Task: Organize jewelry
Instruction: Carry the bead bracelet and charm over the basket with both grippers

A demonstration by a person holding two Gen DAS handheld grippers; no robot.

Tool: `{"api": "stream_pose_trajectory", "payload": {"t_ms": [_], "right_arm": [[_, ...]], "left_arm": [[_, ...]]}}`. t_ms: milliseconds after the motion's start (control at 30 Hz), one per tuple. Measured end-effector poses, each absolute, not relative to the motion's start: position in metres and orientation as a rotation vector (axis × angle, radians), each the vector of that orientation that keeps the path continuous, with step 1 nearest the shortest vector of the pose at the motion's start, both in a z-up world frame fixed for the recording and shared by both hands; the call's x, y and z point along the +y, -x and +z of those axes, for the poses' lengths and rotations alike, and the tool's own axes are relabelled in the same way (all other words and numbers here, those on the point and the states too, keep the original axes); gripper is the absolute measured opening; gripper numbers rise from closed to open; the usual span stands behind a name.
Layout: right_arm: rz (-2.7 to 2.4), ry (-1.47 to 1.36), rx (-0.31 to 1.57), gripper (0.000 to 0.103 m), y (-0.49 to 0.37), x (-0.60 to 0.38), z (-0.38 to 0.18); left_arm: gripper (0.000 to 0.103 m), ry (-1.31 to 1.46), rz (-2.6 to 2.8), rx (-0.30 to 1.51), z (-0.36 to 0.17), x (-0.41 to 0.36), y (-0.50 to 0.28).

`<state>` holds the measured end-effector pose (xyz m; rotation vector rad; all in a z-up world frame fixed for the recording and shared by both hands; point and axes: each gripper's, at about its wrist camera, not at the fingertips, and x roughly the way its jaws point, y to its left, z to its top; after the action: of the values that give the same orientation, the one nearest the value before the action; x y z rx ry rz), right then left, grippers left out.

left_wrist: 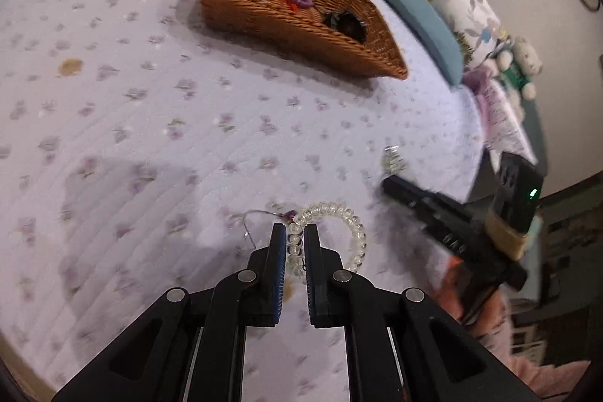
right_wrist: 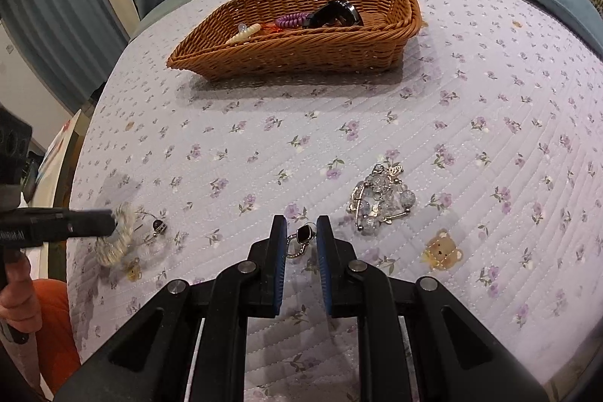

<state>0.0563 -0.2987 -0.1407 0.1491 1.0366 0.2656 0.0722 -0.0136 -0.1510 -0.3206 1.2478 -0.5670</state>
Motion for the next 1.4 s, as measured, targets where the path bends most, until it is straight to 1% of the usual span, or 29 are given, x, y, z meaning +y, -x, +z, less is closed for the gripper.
{"api": "stream_pose_trajectory", "payload": {"t_ms": [67, 167, 233, 267, 300, 367, 433, 567, 633, 667, 733, 800, 867, 900, 967, 1100, 1300, 1400], "right_arm": [[0.267, -0.151, 1.039, 0.019, -0.056, -0.297, -0.141], [0.267, -0.155, 1.042, 0.019, -0.057, -0.298, -0.142], [0.269, -0.161, 1.043, 0.019, -0.057, -0.299, -0.142], [0.270, -0.163, 1.042, 0.019, -0.057, -0.300, -0.142], [0.272, -0.164, 1.043, 0.019, -0.057, -0.300, -0.143], [0.273, -0.164, 1.045, 0.019, -0.058, -0.300, -0.144], [0.276, -0.159, 1.048, 0.019, -0.058, -0.297, -0.145], [0.276, -0.156, 1.044, 0.019, -0.057, -0.296, -0.144], [0.275, -0.164, 1.044, 0.019, -0.057, -0.298, -0.144], [0.275, -0.166, 1.045, 0.019, -0.057, -0.299, -0.144], [0.277, -0.168, 1.046, 0.019, -0.058, -0.299, -0.145], [0.283, -0.163, 1.046, 0.019, -0.058, -0.298, -0.145], [0.290, -0.158, 1.043, 0.019, -0.058, -0.297, -0.144], [0.294, -0.156, 1.038, 0.019, -0.057, -0.296, -0.143], [0.300, -0.161, 1.028, 0.019, -0.057, -0.297, -0.141], [0.309, -0.176, 1.017, 0.019, -0.057, -0.298, -0.138], [0.347, -0.199, 0.993, 0.019, -0.054, -0.297, -0.132], [0.385, -0.219, 0.943, 0.019, -0.047, -0.299, -0.117]], "left_arm": [[0.011, 0.289, -0.560, 1.284, -0.156, -0.012, -0.065], [0.020, 0.331, -0.610, 1.339, -0.167, -0.008, -0.054], [0.036, 0.316, -0.598, 1.332, -0.166, -0.006, -0.044], [0.038, 0.310, -0.597, 1.320, -0.163, -0.006, -0.041], [0.040, 0.308, -0.598, 1.303, -0.158, -0.004, -0.037], [0.040, 0.286, -0.601, 1.266, -0.149, -0.002, -0.033], [0.040, 0.234, -0.594, 1.227, -0.140, -0.006, -0.035], [0.040, 0.098, -0.618, 1.219, -0.141, -0.033, -0.055], [0.032, 0.007, -0.608, 1.229, -0.148, -0.043, -0.060], [0.030, -0.045, -0.606, 1.242, -0.153, -0.050, -0.063], [0.022, -0.117, -0.605, 1.259, -0.161, -0.060, -0.065], [0.018, -0.165, -0.602, 1.259, -0.166, -0.066, -0.067], [0.010, -0.164, -0.617, 1.250, -0.165, -0.067, -0.067], [0.009, -0.150, -0.625, 1.246, -0.162, -0.066, -0.067], [0.009, -0.090, -0.638, 1.246, -0.160, -0.061, -0.069], [0.009, 0.117, -0.667, 1.232, -0.141, -0.034, -0.063], [0.009, 0.174, -0.597, 1.221, -0.119, -0.016, -0.041], [0.009, 0.191, -0.585, 1.197, -0.108, -0.009, -0.040]]}}
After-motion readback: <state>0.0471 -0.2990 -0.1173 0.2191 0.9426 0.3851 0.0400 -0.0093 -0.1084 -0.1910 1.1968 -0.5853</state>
